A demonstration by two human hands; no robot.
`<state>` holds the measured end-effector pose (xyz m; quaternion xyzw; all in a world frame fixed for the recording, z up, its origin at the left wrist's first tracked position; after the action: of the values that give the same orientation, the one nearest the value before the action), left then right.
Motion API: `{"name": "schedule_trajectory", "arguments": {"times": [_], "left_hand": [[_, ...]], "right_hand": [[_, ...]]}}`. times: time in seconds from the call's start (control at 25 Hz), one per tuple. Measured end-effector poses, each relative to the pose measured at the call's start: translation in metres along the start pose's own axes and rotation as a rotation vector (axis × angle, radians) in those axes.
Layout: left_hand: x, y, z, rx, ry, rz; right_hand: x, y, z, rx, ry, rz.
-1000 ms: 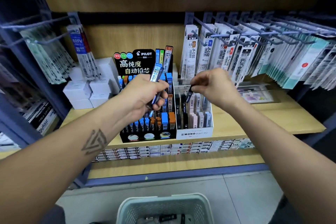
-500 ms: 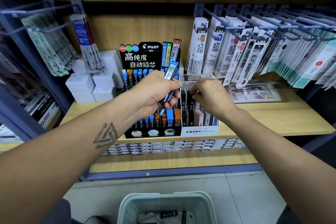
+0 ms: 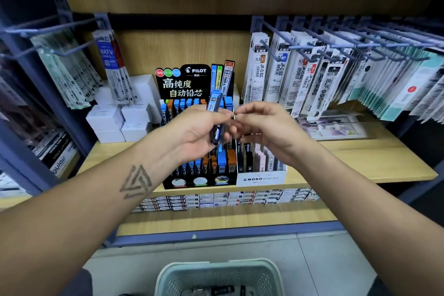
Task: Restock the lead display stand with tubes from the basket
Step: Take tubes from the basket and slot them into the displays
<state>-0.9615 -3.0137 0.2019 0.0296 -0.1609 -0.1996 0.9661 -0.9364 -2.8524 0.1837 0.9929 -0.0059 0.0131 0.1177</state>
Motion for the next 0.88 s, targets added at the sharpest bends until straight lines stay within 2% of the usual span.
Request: {"name": "schedule_trajectory", "arguments": {"times": [0.08,0.16,0.24,0.36,0.52,0.64,0.76,0.88], "left_hand": [[-0.003,-0.001,-0.001,0.084,0.043,0.036],[-0.003,0.001,-0.001,0.131,0.096,0.03],[-0.003,0.003,0.0,0.158,0.137,0.026],[-0.005,-0.001,0.003,0.114,0.193,0.026],[-0.006,-0.023,0.011,-0.241,0.212,0.114],[0.0,-0.042,0.016,-0.419,0.146,0.181],[0.009,-0.058,0.018,-0.443,0.075,0.167],[0.018,-0.067,0.015,-0.448,0.042,0.148]], "right_hand": [[0.005,0.003,0.0,-0.099,0.129,-0.106],[0.009,0.005,0.001,-0.094,0.227,-0.168],[0.011,0.01,0.004,-0.126,0.246,-0.184],[0.009,0.015,0.005,-0.183,0.195,-0.136],[0.001,0.017,0.006,0.013,0.093,0.007],[-0.004,0.02,0.012,-0.042,0.021,0.027],[-0.008,0.022,0.017,-0.169,-0.013,0.026],[-0.011,0.027,0.02,-0.183,-0.061,0.002]]}}
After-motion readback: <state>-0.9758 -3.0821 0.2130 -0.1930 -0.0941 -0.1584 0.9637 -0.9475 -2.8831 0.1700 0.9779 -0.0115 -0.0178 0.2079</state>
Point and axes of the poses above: each hand's wrist, its own x-axis away from the middle knuckle, its own y-axis out of the palm, z = x × y, the point moved 1 cm from there along -x, towards the middle knuckle, and after that the axes turned 10 degrees about -x, right-handed, at the moved point
